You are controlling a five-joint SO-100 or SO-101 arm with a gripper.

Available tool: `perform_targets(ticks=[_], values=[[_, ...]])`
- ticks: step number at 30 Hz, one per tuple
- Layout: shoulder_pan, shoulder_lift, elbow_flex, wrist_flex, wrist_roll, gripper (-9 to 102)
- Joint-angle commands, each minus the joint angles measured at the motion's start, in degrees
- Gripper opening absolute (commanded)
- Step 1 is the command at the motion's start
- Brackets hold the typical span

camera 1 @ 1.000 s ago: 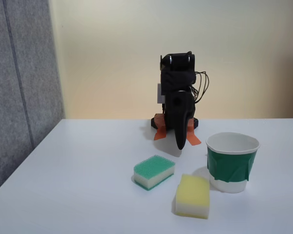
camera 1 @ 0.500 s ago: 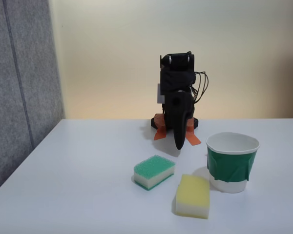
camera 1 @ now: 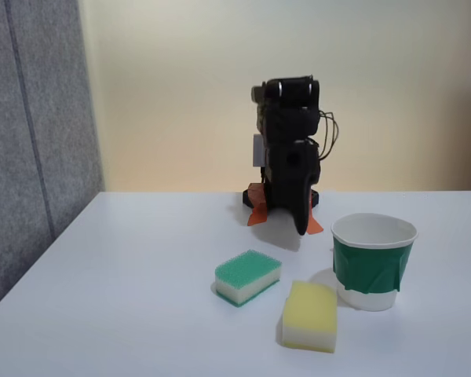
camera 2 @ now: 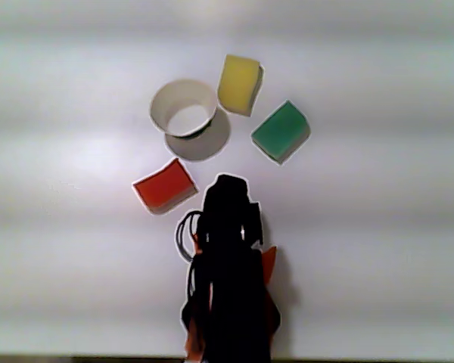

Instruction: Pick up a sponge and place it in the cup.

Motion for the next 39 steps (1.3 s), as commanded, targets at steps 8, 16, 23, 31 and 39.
perform_targets(ticks=[8,16,23,31,39], values=[[-11.1,-26.9,-18.8,-2.2,1.8,0],[-16.2,-39.3,-30.1,-1.8,1.1,0],[-18.6,-47.4,-38.1,-1.1,1.9,0],[-22.5,-53.0,-44.0,-1.8,4.1,0],[-24.3,-53.8,-41.8,-5.1,-0.9,4]])
